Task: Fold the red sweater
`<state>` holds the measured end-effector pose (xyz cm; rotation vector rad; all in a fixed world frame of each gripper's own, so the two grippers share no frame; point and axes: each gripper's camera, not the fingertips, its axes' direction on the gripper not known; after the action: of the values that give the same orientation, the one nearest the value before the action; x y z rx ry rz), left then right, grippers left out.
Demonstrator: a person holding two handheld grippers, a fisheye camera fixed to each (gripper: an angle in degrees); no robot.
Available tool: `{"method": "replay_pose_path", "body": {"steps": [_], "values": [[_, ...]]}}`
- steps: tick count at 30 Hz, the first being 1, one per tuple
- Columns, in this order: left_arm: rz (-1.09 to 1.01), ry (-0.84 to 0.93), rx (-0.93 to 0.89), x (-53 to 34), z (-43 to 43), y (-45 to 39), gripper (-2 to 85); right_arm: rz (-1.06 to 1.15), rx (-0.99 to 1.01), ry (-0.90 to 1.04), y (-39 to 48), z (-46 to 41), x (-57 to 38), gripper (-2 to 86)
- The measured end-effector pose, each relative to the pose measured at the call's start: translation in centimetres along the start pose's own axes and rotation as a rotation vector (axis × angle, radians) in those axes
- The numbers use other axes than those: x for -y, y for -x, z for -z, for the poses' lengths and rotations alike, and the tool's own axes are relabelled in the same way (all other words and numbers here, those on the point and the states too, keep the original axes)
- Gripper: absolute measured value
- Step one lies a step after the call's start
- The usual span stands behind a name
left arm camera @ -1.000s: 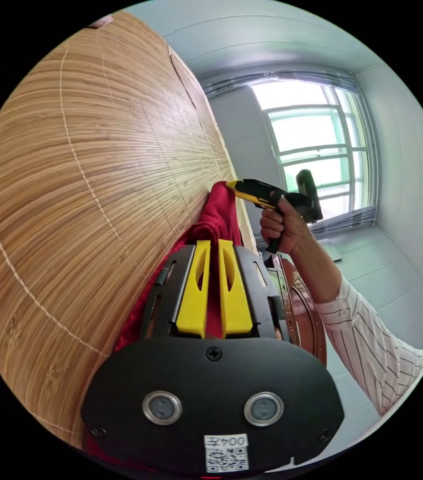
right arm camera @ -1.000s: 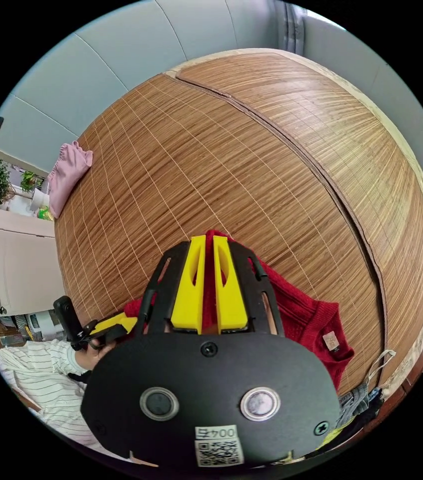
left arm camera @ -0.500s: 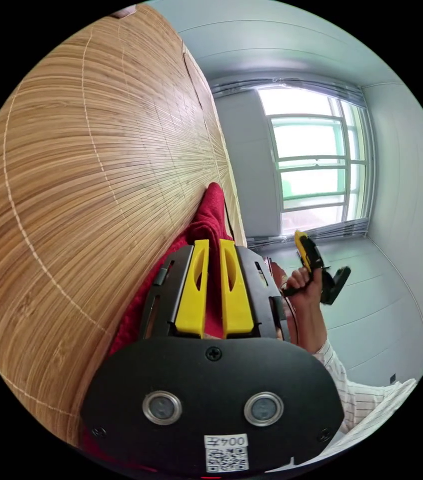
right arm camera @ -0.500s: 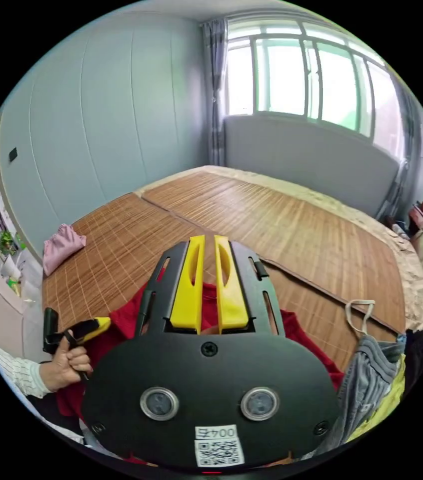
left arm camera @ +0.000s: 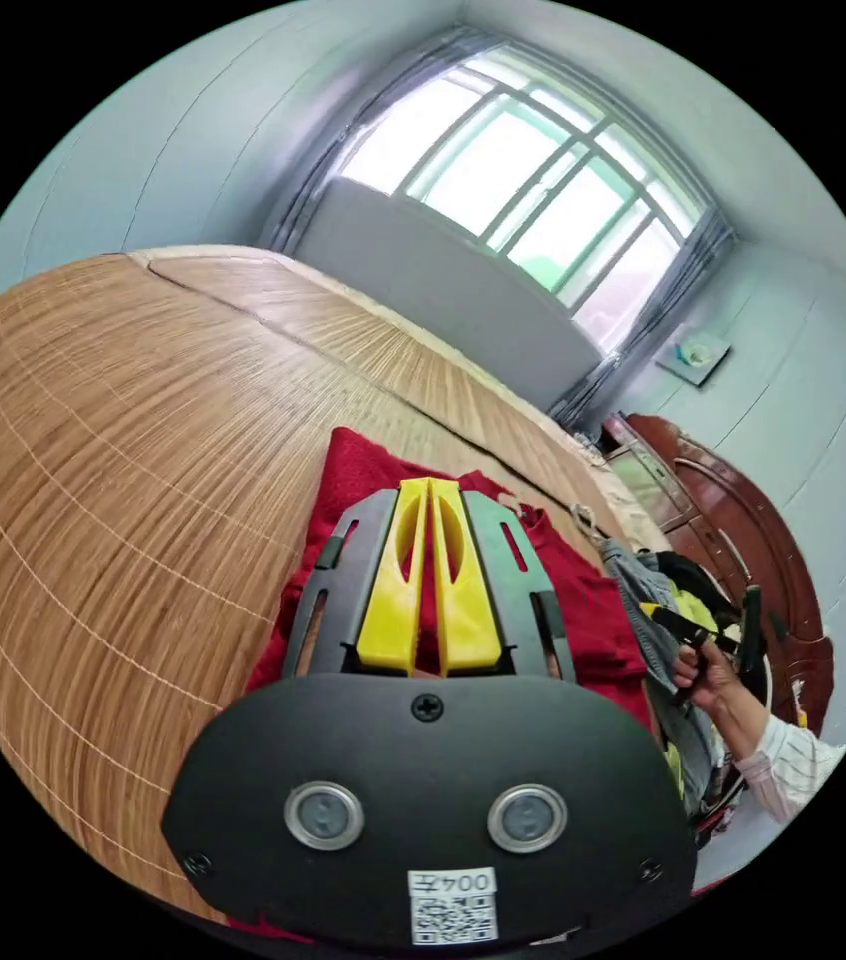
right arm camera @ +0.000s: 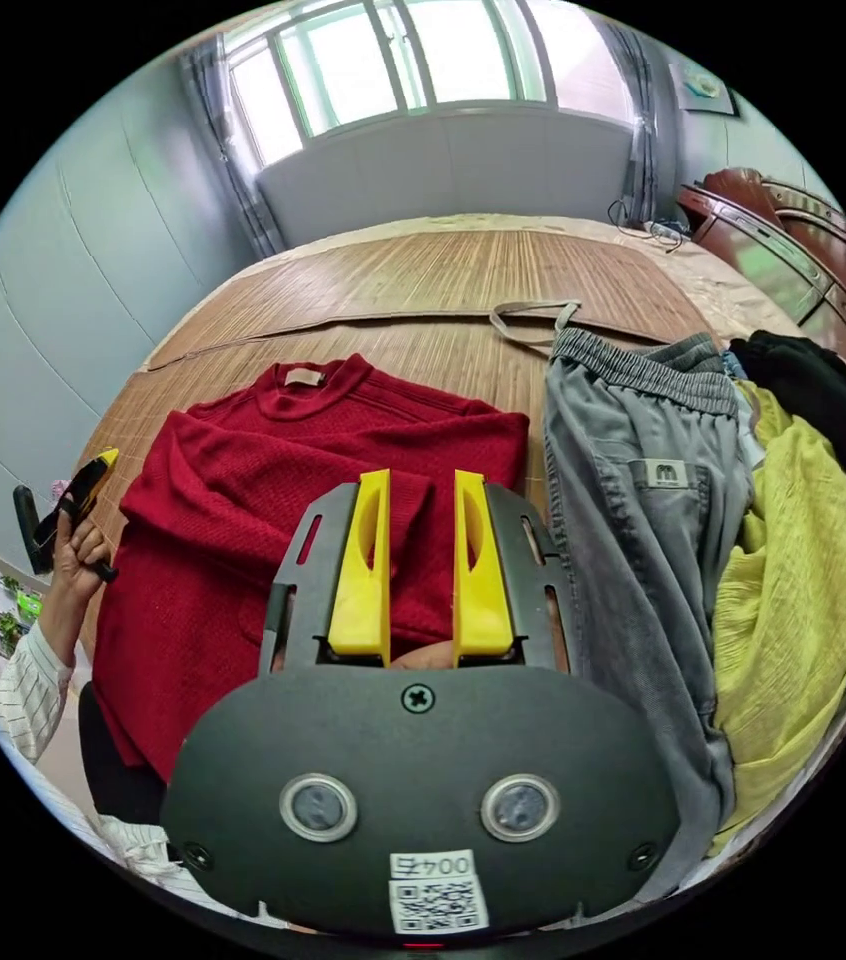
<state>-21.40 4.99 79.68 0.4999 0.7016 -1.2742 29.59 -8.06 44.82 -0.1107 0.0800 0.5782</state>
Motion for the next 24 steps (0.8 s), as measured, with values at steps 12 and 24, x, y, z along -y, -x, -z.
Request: {"method": "replay_pose_path", "body": {"steps": [12, 24], "values": [[0.124, 0.013, -0.057, -0.7, -2.3, 2.0, 0.2, 0.1, -0.136, -0.022, 1.5, -4.8, -4.0, 0.0], [0.149, 0.013, -0.097, -0.4, -3.2, 2.1, 0.2, -0.168, 0.242, 0.021, -5.2, -8.6, -8.4, 10.2]]}}
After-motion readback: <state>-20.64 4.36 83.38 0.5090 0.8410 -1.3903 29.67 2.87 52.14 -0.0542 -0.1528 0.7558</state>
